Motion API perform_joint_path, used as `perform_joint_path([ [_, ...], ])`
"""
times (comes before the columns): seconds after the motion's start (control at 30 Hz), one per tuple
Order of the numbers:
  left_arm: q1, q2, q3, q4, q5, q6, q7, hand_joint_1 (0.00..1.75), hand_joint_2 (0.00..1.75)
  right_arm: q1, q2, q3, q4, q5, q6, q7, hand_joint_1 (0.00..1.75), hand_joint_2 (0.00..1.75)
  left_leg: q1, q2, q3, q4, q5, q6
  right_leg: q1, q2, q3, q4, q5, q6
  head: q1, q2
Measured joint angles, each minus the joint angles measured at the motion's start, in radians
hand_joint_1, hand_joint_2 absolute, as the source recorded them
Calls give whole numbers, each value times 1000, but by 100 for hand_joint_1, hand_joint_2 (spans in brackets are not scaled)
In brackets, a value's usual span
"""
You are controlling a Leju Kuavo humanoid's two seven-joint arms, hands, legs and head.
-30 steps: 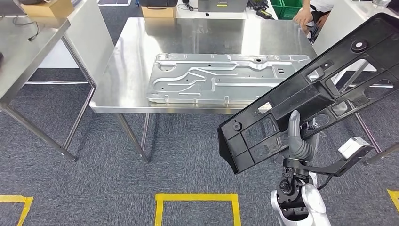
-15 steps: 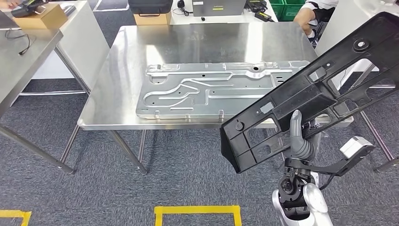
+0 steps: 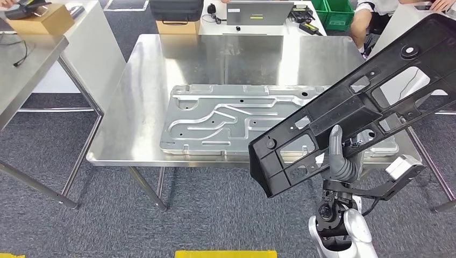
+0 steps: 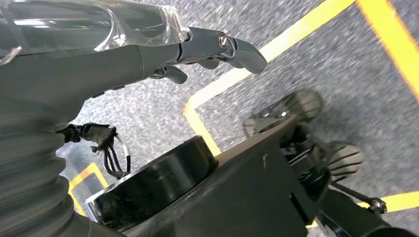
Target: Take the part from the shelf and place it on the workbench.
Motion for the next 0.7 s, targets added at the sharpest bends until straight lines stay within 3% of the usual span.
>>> perform_joint_path([
  [0.07, 2, 0, 0, 0, 2, 0, -1, 0, 175, 0, 0, 1, 1, 0, 0, 0, 175, 175, -2, -2, 28, 0, -27, -7, 1, -2, 32, -142, 122, -5, 0, 0],
  [0.1, 2, 0, 0, 0, 2, 1, -1, 0, 175, 0, 0, 1, 1, 0, 0, 2, 175, 175, -3, -3, 38, -1, -40, -13, 3, -2, 44, -192, 170, -9, 1, 0],
  [0.13, 2, 0, 0, 0, 3, 1, -2, 0, 175, 0, 0, 2, 2, 0, 0, 3, 175, 175, -5, -3, 47, -2, -48, -19, 4, -3, 50, -222, 198, -16, 1, 0],
  [0.23, 1, 1, 0, 0, 4, 2, -9, 0, 175, -3, 2, 3, 1, 0, 1, 4, 175, 175, -7, -2, 59, 21, -59, -34, 2, -3, 73, -235, 189, -39, 1, 0],
  [0.27, 1, 2, 0, 0, 4, 2, -11, 0, 175, -4, 3, 3, 1, 0, 1, 4, 175, 175, -5, 0, 41, 60, -68, -39, 1, -3, 84, -236, 182, -46, 0, 0],
  [0.37, 2, 2, 0, 0, 4, 2, -14, 0, 175, -4, 4, 4, 1, 0, 2, 4, 175, 175, 3, 4, -82, 260, -141, -58, 0, -2, 113, -237, 156, -56, 0, 0],
  [0.43, 7, 2, 0, 0, 4, 2, -14, 0, 175, -2, 4, 4, 2, 0, 2, 4, 175, 175, 7, 5, -151, 328, -180, -63, 0, 0, 137, -237, 135, -56, 0, 0],
  [0.47, 10, 2, 0, 0, 4, 2, -14, 0, 175, -2, 5, 4, 2, 0, 2, 4, 175, 175, 7, 5, -162, 308, -171, -61, 1, 1, 152, -237, 124, -54, 0, 0],
  [0.5, 11, 2, 0, 0, 4, 3, -14, 0, 175, -2, 5, 5, 2, 0, 3, 4, 175, 175, 6, 6, -158, 256, -137, -57, 1, 2, 169, -237, 112, -53, 0, 0],
  [0.57, 13, 4, 0, 0, 5, 6, -14, 0, 175, -2, 6, 5, 2, 0, 3, 4, 175, 175, -2, 7, -136, 109, -14, -39, 3, 3, 198, -240, 90, -48, 1, 0],
  [0.63, 15, 7, 0, 1, 6, 10, -14, 0, 175, -2, 8, 6, 2, 0, 3, 5, 175, 175, -9, 8, -121, 20, 68, -24, 5, 7, 218, -246, 72, -39, 1, 0],
  [0.7, 15, 7, 0, 1, 9, 14, -15, 0, 175, -3, 9, 6, 1, 0, 3, 5, 175, 175, -9, 9, -107, 4, 73, -20, 8, 11, 233, -249, 60, -30, 1, 0],
])
